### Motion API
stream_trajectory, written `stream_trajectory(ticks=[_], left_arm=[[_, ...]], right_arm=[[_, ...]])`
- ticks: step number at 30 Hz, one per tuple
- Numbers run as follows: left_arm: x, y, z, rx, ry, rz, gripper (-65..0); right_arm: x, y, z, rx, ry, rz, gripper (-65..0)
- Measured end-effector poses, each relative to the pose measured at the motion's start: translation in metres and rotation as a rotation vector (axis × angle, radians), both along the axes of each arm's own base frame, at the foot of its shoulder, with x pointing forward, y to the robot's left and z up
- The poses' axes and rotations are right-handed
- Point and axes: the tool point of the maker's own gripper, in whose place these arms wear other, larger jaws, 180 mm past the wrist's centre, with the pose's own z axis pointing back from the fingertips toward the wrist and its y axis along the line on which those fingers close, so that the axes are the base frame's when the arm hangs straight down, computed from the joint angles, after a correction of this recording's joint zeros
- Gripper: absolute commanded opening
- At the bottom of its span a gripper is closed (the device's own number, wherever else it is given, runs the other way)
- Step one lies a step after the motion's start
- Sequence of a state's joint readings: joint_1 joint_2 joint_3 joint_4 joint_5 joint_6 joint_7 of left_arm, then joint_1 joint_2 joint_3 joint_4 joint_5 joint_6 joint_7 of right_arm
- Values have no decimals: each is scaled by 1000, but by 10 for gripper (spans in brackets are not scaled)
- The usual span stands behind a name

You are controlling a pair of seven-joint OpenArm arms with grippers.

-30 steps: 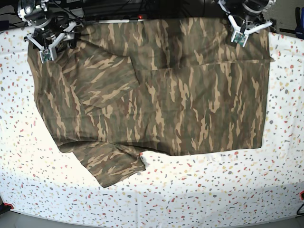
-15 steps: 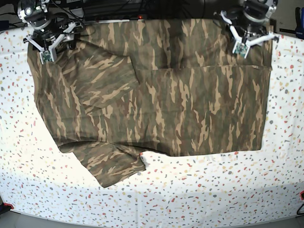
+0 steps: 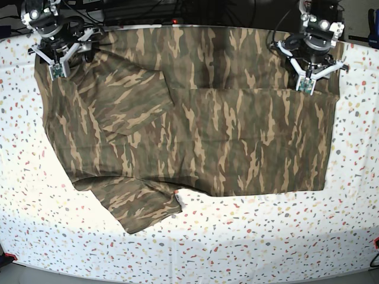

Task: Fold the T-shirt properly
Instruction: 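Lower the edge onto the table and open both grippers, then move the left gripper to a hem corner and grasp it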

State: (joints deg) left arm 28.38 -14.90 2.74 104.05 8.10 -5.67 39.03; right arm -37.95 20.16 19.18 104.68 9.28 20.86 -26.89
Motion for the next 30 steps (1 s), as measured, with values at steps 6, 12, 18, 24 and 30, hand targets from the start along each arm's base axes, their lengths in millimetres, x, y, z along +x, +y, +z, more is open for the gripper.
stream_trajectory(ticks=[6, 12, 18, 24, 30], left_arm=[[1, -1, 7, 6, 2, 2, -435], [3, -2, 23, 22, -15, 1, -435], [28, -18, 67, -17, -174, -40, -435], [54, -38, 119, -78, -414, -107, -435], [83, -40, 145, -83, -531, -121, -435]], right_arm=[[22, 11, 27, -6, -88, 40, -282], [47, 17, 50, -14, -162, 56, -282], [66, 22, 68, -6, -273, 78, -282], [75, 27, 80, 5, -349, 95, -282], [115, 34, 115, 62, -505, 82, -282]])
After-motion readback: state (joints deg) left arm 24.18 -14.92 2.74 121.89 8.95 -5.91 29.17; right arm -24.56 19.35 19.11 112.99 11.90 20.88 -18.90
